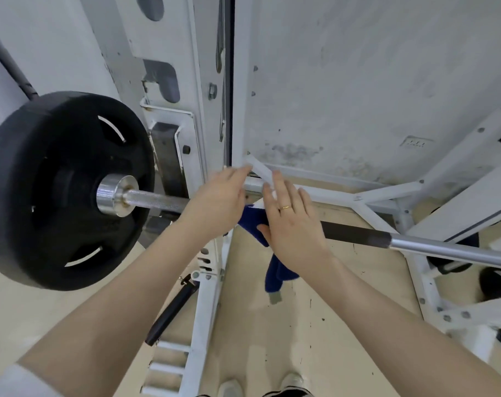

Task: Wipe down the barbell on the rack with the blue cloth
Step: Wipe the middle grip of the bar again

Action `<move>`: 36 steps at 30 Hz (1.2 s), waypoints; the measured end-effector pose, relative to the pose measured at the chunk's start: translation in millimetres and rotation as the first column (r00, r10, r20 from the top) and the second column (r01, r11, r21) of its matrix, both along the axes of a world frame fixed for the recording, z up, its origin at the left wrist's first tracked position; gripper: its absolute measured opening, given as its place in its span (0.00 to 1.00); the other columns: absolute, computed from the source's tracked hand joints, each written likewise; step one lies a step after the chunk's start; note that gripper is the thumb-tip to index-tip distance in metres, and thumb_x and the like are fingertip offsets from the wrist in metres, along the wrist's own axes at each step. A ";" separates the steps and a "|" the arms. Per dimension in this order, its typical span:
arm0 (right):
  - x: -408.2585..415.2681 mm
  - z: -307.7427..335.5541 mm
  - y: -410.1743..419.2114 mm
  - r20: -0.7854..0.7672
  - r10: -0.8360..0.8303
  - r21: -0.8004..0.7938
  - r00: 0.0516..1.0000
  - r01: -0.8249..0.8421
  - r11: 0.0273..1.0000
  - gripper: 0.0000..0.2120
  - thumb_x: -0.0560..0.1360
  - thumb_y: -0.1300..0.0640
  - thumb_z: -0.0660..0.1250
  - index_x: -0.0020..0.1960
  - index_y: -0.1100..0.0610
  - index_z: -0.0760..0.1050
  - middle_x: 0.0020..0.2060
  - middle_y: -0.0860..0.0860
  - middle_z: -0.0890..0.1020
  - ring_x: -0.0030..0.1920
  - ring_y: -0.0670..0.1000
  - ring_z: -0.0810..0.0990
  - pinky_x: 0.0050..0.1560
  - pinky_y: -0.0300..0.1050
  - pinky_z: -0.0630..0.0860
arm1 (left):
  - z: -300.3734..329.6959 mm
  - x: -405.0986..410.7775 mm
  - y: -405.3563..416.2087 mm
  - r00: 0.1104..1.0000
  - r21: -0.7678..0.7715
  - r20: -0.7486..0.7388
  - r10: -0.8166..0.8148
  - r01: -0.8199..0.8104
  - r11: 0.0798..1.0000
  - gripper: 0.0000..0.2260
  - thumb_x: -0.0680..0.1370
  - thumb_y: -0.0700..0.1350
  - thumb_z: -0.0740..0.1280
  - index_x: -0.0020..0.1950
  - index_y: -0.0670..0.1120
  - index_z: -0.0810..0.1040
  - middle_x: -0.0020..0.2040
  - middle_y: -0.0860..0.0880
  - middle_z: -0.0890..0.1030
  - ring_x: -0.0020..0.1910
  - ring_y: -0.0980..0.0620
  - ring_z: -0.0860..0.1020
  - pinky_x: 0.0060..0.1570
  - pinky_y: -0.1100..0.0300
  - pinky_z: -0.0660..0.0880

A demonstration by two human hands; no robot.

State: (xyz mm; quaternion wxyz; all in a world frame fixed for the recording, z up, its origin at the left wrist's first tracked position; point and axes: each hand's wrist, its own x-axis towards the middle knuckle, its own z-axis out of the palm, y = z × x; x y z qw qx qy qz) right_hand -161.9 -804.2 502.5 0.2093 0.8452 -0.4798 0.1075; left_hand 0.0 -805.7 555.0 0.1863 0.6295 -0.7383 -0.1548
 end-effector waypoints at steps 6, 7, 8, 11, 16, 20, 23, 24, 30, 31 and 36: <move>16.0 22.9 -32.4 -0.173 0.244 0.508 0.954 -0.126 0.852 0.18 0.75 0.45 0.63 0.57 0.56 0.66 0.43 0.51 0.78 0.40 0.55 0.77 0.36 0.47 0.70 | -19.6 11.4 20.6 0.967 0.100 0.248 -0.058 0.034 0.994 0.24 0.72 0.43 0.63 0.67 0.44 0.64 0.64 0.45 0.72 0.62 0.45 0.68 0.61 0.52 0.69; 21.0 27.4 -38.9 -0.132 0.242 0.602 0.961 -0.116 0.790 0.13 0.75 0.46 0.64 0.47 0.55 0.66 0.37 0.49 0.76 0.38 0.54 0.76 0.34 0.45 0.68 | -23.3 11.1 20.8 0.963 0.086 0.264 -0.052 0.030 0.996 0.25 0.72 0.42 0.64 0.68 0.43 0.62 0.64 0.45 0.71 0.63 0.46 0.68 0.61 0.54 0.67; 24.3 30.4 -46.6 -0.073 0.220 0.722 0.973 -0.100 0.685 0.13 0.74 0.47 0.65 0.40 0.54 0.66 0.34 0.48 0.75 0.36 0.52 0.76 0.34 0.44 0.67 | -28.1 11.3 20.5 0.958 0.065 0.283 -0.037 0.019 0.998 0.24 0.73 0.41 0.64 0.68 0.43 0.62 0.64 0.45 0.71 0.63 0.46 0.67 0.61 0.55 0.67; 28.1 43.6 -63.3 0.057 0.012 0.955 0.998 -0.058 0.291 0.09 0.69 0.51 0.71 0.41 0.53 0.73 0.35 0.48 0.79 0.35 0.49 0.78 0.34 0.41 0.72 | -39.7 14.7 19.1 0.930 -0.108 0.366 0.017 0.024 0.994 0.17 0.69 0.38 0.71 0.56 0.42 0.73 0.52 0.45 0.79 0.53 0.47 0.76 0.52 0.56 0.73; 32.3 20.1 -26.1 -0.114 0.002 0.525 0.993 0.058 0.849 0.05 0.74 0.58 0.63 0.47 0.55 0.67 0.35 0.50 0.75 0.40 0.54 0.77 0.39 0.45 0.69 | -49.5 24.1 15.4 0.935 -0.223 0.349 0.062 0.018 0.975 0.18 0.57 0.38 0.80 0.44 0.45 0.81 0.37 0.49 0.83 0.36 0.47 0.81 0.44 0.57 0.77; 25.0 -0.9 -11.3 -0.252 0.052 0.217 0.966 0.005 0.976 0.11 0.75 0.55 0.65 0.54 0.58 0.68 0.42 0.53 0.80 0.42 0.54 0.80 0.43 0.46 0.72 | -50.2 23.3 15.7 0.931 -0.242 0.360 0.057 0.034 0.970 0.17 0.55 0.41 0.80 0.40 0.46 0.81 0.32 0.51 0.82 0.32 0.48 0.80 0.40 0.60 0.77; 20.5 9.8 -25.5 -0.267 0.143 0.173 0.953 -0.098 0.980 0.20 0.70 0.39 0.68 0.41 0.57 0.72 0.24 0.49 0.76 0.21 0.50 0.73 0.24 0.39 0.58 | -49.2 22.6 16.1 0.934 -0.236 0.350 0.067 0.019 0.972 0.16 0.55 0.39 0.80 0.40 0.45 0.81 0.32 0.50 0.82 0.32 0.47 0.80 0.40 0.60 0.77; 18.7 14.3 -25.8 -0.269 0.177 0.242 0.947 -0.111 0.964 0.21 0.73 0.37 0.63 0.43 0.57 0.71 0.25 0.48 0.75 0.21 0.50 0.71 0.23 0.38 0.55 | -49.4 23.0 16.3 0.936 -0.227 0.346 0.064 0.017 0.974 0.17 0.55 0.38 0.80 0.40 0.45 0.81 0.32 0.49 0.82 0.32 0.47 0.80 0.40 0.59 0.77; -34.6 24.7 -15.3 -0.140 -0.203 0.383 0.969 0.242 0.891 0.21 0.79 0.42 0.46 0.48 0.55 0.71 0.34 0.49 0.74 0.35 0.54 0.74 0.34 0.46 0.67 | -48.3 24.3 16.2 0.957 -0.189 0.284 0.051 0.004 0.982 0.16 0.57 0.34 0.79 0.41 0.43 0.80 0.33 0.46 0.81 0.32 0.44 0.78 0.41 0.55 0.76; -40.0 24.2 -13.9 -0.169 -0.213 0.329 0.962 0.258 0.908 0.21 0.80 0.44 0.45 0.51 0.55 0.72 0.33 0.49 0.72 0.34 0.54 0.73 0.33 0.46 0.67 | -47.4 23.5 16.6 0.959 -0.178 0.279 0.053 -0.003 0.984 0.14 0.59 0.34 0.78 0.41 0.42 0.80 0.33 0.46 0.81 0.33 0.43 0.78 0.41 0.54 0.75; 14.7 13.6 -4.7 -0.099 -0.141 0.308 0.985 0.165 0.937 0.14 0.81 0.51 0.47 0.54 0.55 0.69 0.36 0.52 0.72 0.34 0.55 0.69 0.36 0.47 0.63 | -44.5 19.3 15.2 0.958 -0.156 0.278 0.068 -0.025 0.988 0.08 0.73 0.40 0.69 0.51 0.43 0.78 0.47 0.45 0.81 0.48 0.43 0.76 0.51 0.54 0.68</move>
